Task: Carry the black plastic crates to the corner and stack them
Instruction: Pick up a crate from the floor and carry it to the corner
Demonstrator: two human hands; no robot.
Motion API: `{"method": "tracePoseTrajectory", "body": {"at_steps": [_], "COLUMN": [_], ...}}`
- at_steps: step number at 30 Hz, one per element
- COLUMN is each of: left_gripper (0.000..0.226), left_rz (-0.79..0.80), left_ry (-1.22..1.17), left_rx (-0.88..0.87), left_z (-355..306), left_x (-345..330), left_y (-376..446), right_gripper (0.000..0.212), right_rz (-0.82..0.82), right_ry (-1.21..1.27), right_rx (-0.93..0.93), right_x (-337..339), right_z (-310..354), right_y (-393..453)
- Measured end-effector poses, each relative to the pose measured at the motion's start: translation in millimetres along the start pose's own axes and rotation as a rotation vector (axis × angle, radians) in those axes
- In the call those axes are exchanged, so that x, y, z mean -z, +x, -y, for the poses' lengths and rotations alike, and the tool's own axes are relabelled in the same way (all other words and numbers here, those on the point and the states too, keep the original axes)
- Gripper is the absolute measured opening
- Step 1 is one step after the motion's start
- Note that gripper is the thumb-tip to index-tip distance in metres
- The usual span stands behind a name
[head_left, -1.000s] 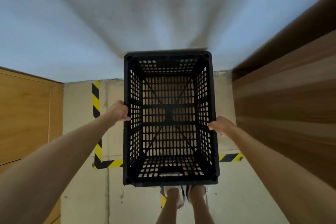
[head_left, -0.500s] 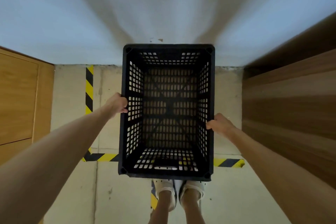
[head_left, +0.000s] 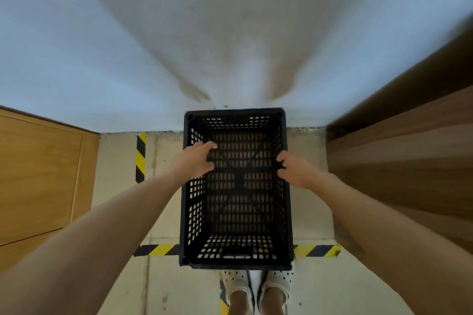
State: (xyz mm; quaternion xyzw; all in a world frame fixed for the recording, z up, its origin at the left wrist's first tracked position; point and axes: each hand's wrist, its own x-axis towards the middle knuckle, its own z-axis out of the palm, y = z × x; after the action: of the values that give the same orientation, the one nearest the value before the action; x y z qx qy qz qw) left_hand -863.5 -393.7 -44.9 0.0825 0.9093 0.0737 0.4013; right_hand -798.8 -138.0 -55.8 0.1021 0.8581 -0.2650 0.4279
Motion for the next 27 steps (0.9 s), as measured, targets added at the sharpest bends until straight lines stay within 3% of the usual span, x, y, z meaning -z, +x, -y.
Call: {"method": "tracePoseTrajectory", "body": {"at_steps": [6,13,20,27], "left_gripper": [0.059,0.056,0.058,0.060], "left_rz": [-0.109,-0.322,-0.433,-0.424], "left_ry": [0.215,0.291,0.374,0.504], "left_rx": [-0.132,-0.207,-0.313,-0.470], "left_z": [-54,-102,-130,-132], "left_x": [72,179,239,263], "left_y": [-74,-180,-284,-329], "right_gripper": [0.039,0.048,0.048,0.046], "right_rz": [-0.125,-0.340,-0.466,-0.527], "right_ry": [-0.413,-0.521,-0.467,-0.360], "right_rx": [0.137,0.157,0.115,-0.067], "right_x": [96,182,200,156], "right_z": [42,83,116,125], "right_y": [-90,-229,-362,-439]}}
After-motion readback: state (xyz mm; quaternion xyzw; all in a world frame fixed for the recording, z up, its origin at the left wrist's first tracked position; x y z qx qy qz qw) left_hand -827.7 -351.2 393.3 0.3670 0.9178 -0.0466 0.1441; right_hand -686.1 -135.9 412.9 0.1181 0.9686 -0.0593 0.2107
